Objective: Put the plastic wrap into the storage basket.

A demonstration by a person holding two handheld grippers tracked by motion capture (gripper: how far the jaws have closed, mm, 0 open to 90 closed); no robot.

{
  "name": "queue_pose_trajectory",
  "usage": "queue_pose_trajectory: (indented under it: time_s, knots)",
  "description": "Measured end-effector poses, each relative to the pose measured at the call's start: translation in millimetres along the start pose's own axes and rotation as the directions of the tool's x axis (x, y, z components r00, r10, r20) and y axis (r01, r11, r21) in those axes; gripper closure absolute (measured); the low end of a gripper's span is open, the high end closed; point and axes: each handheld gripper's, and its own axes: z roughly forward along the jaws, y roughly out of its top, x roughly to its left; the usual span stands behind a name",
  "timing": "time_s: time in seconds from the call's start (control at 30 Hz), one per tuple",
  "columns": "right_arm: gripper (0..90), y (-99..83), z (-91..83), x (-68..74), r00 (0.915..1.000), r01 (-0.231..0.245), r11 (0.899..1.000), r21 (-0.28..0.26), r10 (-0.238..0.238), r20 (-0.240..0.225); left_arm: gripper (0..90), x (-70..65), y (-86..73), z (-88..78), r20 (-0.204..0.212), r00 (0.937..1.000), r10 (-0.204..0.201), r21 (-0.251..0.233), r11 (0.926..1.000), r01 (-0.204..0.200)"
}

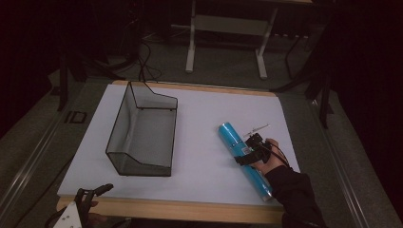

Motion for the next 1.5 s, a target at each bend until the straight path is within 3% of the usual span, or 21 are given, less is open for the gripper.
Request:
queue_pose_trajectory:
  time_s: [0.17, 0.37, 0.57, 0.7, 0.83, 0.93, 1.03, 1.13, 1.23, 1.3, 1.5]
  knots:
    - [14.3, 5.7, 7.2, -1.7, 0.9997, -0.021, 0.996, 0.092, 0.02, 0.013, 0.2, 0.0, -0.1, 0.4, 0.0, 1.0, 0.001, 0.003, 1.0, -0.001]
    - [15.6, 14.9, 14.4, -0.5, 0.9986, -0.041, 0.983, 0.181, 0.034, 0.042, 0.2, -0.2, -0.1, 0.5, -0.002, 1.0, 0.002, 0.005, 1.0, -0.002]
    - [18.3, 18.9, 19.0, -0.1, 0.9976, -0.059, 0.973, 0.225, 0.05, 0.049, 0.2, 0.3, -0.3, 0.2, -0.002, 1.0, 0.001, 0.004, 1.0, -0.001]
    - [28.5, 20.6, 23.2, 2.5, 0.9993, -0.037, 0.963, 0.267, 0.035, 0.012, 0.1, -0.5, -0.5, 0.6, 0.0, 1.0, -0.001, 0.008, 1.0, 0.001]
    - [29.6, 23.3, 29.5, 5.4, 0.998, -0.061, 0.944, 0.324, 0.052, 0.036, 0.2, -0.6, -0.6, 1.1, 0.003, 1.0, 0.0, 0.015, 0.9999, 0.0]
    - [30.5, 26.4, 30.0, 4.8, 0.9972, -0.073, 0.936, 0.345, 0.063, 0.04, 0.2, -0.9, -0.6, 0.9, 0.002, 1.0, 0.004, 0.016, 0.9999, -0.004]
    - [31.2, 24.9, 27.9, 0.6, 0.9948, -0.1, 0.941, 0.324, 0.1, 0.017, 0.2, -0.2, -0.8, 1.2, 0.0, 1.0, 0.003, 0.017, 0.9999, -0.003]
    - [31.4, 23.4, 26.0, 1.4, 0.9947, -0.103, 0.945, 0.309, 0.099, 0.028, 0.2, 0.1, -1.1, 1.7, 0.0, 1.0, 0.004, 0.019, 0.9998, -0.004]
    - [31.4, 23.9, 20.4, -0.5, 0.9928, -0.117, 0.953, 0.28, 0.119, 0.009, 0.2, -0.2, -1.0, 1.6, -0.006, 1.0, 0.007, 0.019, 0.9998, -0.007]
    - [31.4, 25.8, 13.6, -1.7, 0.9895, -0.138, 0.958, 0.25, 0.144, -0.007, 0.2, -0.1, -1.0, 1.4, -0.007, 1.0, 0.005, 0.018, 0.9998, -0.005]
    - [31.5, 36.9, -12.2, -1.7, 0.9871, -0.151, 0.975, 0.166, 0.157, -0.028, 0.2, -0.4, -1.1, 1.8, -0.005, 1.0, 0.008, 0.022, 0.9997, -0.008]
